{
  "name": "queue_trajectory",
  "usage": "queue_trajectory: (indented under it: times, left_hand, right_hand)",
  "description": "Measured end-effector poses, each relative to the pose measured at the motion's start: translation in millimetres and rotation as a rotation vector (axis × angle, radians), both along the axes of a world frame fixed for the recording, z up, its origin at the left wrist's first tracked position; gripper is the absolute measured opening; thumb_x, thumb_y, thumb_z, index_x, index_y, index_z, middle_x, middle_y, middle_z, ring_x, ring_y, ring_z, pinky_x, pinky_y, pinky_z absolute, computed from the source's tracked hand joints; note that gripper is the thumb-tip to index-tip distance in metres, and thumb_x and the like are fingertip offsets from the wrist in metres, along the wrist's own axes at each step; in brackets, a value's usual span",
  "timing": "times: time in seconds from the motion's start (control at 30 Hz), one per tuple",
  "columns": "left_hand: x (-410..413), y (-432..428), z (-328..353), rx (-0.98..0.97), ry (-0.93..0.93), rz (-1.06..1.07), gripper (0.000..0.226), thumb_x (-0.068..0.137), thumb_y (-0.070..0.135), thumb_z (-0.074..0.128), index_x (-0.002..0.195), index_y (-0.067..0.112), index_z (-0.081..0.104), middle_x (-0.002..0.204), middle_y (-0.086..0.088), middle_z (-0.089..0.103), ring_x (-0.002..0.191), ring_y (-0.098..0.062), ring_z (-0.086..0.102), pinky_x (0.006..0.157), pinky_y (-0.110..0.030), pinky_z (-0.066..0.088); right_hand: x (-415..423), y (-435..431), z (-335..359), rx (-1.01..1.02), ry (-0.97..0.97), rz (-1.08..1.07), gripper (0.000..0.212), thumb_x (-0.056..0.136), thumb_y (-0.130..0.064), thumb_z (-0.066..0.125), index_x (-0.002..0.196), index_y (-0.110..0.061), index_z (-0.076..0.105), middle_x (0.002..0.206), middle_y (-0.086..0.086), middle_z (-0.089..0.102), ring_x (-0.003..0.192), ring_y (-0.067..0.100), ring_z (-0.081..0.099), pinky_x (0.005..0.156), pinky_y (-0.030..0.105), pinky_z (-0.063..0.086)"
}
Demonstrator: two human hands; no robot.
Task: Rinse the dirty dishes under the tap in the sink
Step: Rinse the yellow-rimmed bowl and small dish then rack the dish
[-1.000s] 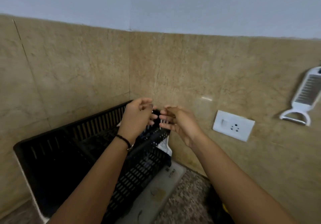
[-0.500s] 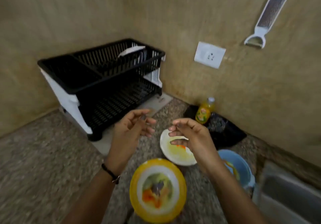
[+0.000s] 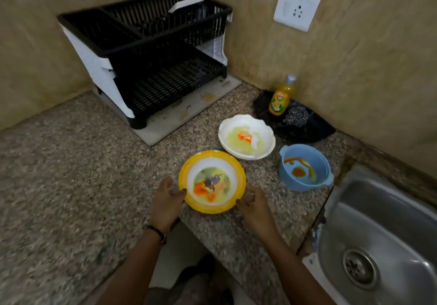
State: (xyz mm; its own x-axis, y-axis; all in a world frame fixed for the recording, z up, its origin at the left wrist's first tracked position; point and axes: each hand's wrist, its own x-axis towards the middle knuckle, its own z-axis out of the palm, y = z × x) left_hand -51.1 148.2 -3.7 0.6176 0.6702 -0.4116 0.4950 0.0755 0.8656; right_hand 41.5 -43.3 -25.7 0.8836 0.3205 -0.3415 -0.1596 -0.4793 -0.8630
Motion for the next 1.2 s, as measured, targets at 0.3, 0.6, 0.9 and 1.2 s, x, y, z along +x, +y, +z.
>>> queue_trajectory:
  times: [0.3,0.6,0.9,1.2]
  left_hand:
    - [11,15,-30,-0.097,0.039,-0.133,0.033,0.076,0.021,0.071,0.103,0.004,0.063,0.107,-0.019,0.068,0.096,-0.036,0.065,0.083,-0.059,0.052]
    - [31,-91,33,-0.484,-0.274,-0.351,0.044,0.089,0.026,0.056,0.133,0.023,0.054,0.126,-0.003,0.065,0.113,-0.024,0.063,0.095,-0.049,0.049]
    - [77,-303,46,-0.615,-0.194,-0.672,0.043,0.09,0.054,0.028,0.115,0.035,0.058,0.12,0.001,0.068,0.11,-0.02,0.065,0.094,-0.044,0.052]
    - [110,-441,62,-0.753,-0.057,-0.666,0.077,0.069,0.077,0.037,0.118,0.024,0.063,0.107,-0.006,0.074,0.097,-0.026,0.07,0.076,-0.057,0.056]
  right_hand:
    - [-9,9,5,0.23,0.224,-0.039,0.012,0.094,-0.01,0.052,0.093,-0.019,0.06,0.063,0.014,0.063,0.042,0.016,0.058,0.035,0.024,0.041]
    - [-22,-122,51,0.348,0.023,-0.155,0.026,0.096,-0.009,0.05,0.115,-0.025,0.06,0.056,0.001,0.061,0.038,0.014,0.05,0.038,0.021,0.039]
    - [-51,-325,84,0.175,-0.147,-0.487,0.021,0.098,-0.016,0.047,0.107,-0.026,0.063,0.048,0.003,0.047,0.042,0.016,0.045,0.035,0.025,0.035]
    - [-20,-459,102,0.043,-0.418,-0.795,0.016,0.098,-0.016,0.048,0.106,-0.014,0.061,0.077,-0.003,0.064,0.056,-0.008,0.055,0.052,0.009,0.042]
